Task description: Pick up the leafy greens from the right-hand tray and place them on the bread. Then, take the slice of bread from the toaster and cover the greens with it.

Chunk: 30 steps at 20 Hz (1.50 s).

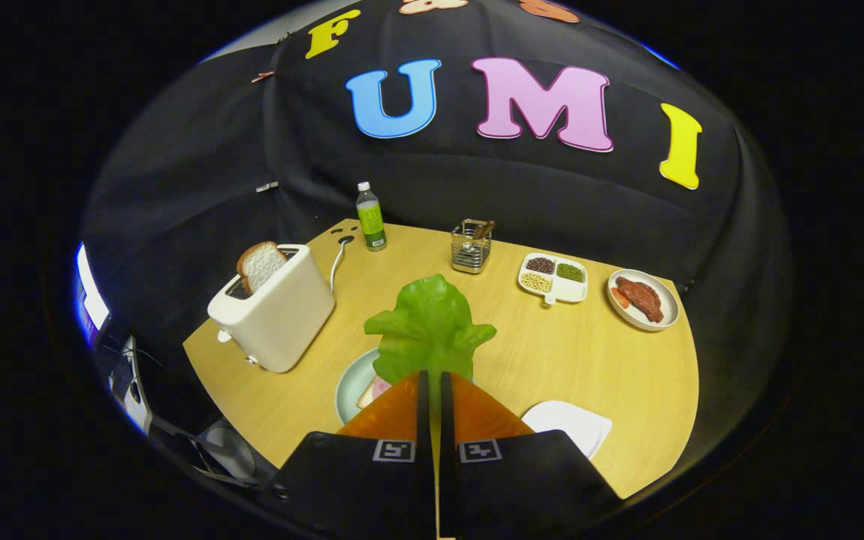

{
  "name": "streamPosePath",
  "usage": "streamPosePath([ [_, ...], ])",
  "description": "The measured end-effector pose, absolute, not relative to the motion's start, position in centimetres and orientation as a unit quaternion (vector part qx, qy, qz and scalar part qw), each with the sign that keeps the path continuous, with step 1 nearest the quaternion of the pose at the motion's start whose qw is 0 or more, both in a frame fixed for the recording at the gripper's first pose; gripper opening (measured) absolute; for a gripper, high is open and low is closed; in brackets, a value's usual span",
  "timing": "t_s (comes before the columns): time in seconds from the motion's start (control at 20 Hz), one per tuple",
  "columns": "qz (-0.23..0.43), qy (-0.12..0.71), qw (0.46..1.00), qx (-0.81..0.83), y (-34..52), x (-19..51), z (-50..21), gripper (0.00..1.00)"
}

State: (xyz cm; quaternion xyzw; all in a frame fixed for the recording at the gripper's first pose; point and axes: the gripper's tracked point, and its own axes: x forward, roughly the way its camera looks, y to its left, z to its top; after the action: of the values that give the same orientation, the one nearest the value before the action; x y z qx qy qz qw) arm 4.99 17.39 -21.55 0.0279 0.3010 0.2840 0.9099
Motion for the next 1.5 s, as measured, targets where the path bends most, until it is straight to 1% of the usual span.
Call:
streamPosePath([
  [0.4, 0.302, 0.331, 0.894, 0.019, 23.6, 4.9, -24.9, 0.07],
  [0.55, 0.295, 0.343, 0.892, 0.005, 24.3, 5.3, -26.8, 0.07],
  [0.6, 0.286, 0.345, 0.894, -0.002, 24.3, 5.8, -27.4, 0.09],
  [0.65, 0.277, 0.351, 0.894, -0.01, 24.0, 6.2, -28.2, 0.22],
  [0.85, 0.269, 0.354, 0.896, -0.012, 24.8, 6.3, -29.1, 0.95],
  [0.9, 0.271, 0.353, 0.896, -0.011, 24.8, 6.2, -28.9, 1.0],
  [1.05, 0.277, 0.344, 0.897, 0.0, 24.9, 6.0, -27.7, 1.0],
  [1.2, 0.282, 0.32, 0.904, 0.017, 24.8, 6.2, -24.8, 1.0],
  [1.5, 0.305, 0.218, 0.926, 0.033, 26.4, 7.4, -14.5, 1.0],
])
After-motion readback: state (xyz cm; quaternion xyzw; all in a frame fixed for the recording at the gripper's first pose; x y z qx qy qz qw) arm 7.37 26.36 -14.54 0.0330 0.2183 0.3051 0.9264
